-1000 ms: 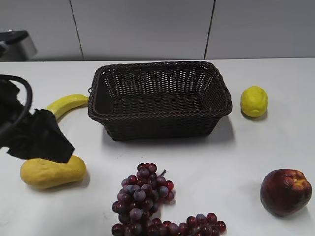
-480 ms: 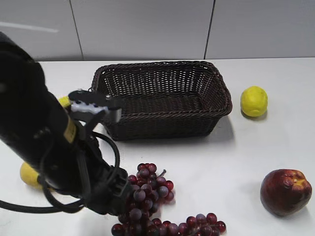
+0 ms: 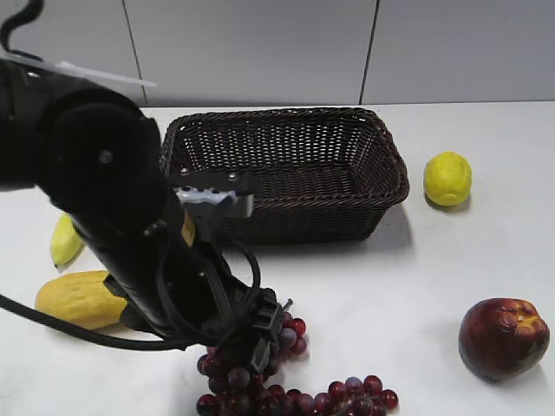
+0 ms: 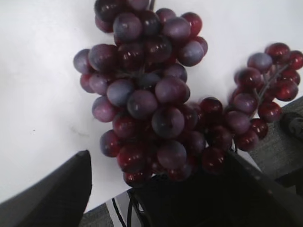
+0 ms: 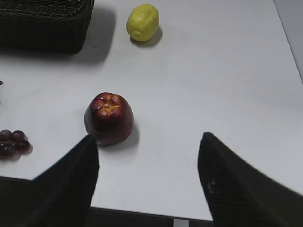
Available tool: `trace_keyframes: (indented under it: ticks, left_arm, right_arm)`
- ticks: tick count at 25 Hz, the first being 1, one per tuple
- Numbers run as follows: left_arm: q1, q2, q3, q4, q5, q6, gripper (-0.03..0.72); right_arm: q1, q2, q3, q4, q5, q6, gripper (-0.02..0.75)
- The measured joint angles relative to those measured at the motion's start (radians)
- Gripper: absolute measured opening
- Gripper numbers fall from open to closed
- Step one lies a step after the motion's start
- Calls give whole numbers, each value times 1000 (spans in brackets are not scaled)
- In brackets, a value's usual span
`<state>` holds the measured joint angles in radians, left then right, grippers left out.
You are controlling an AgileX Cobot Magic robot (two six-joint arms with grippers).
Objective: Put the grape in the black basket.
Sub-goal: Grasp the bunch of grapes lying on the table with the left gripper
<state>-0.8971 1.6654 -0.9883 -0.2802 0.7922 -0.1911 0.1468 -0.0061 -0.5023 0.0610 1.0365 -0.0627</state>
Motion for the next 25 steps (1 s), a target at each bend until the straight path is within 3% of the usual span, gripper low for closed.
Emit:
trace_keyframes:
  ticks: [16,19,23,25]
  left_arm:
    - [0,181,-10,-93,-62,17,634]
    - [0,189,-10,-98,-77,17,545]
    - [0,189,-14,-100,-83,17,328]
    - [0,189,-17,-100,-83,17,280]
  right_arm:
    - [0,0,0,0,0,0,499]
    - [0,0,0,0,0,0,499]
    - [0,0,0,0,0,0,499]
    - [0,0,0,0,0,0,499]
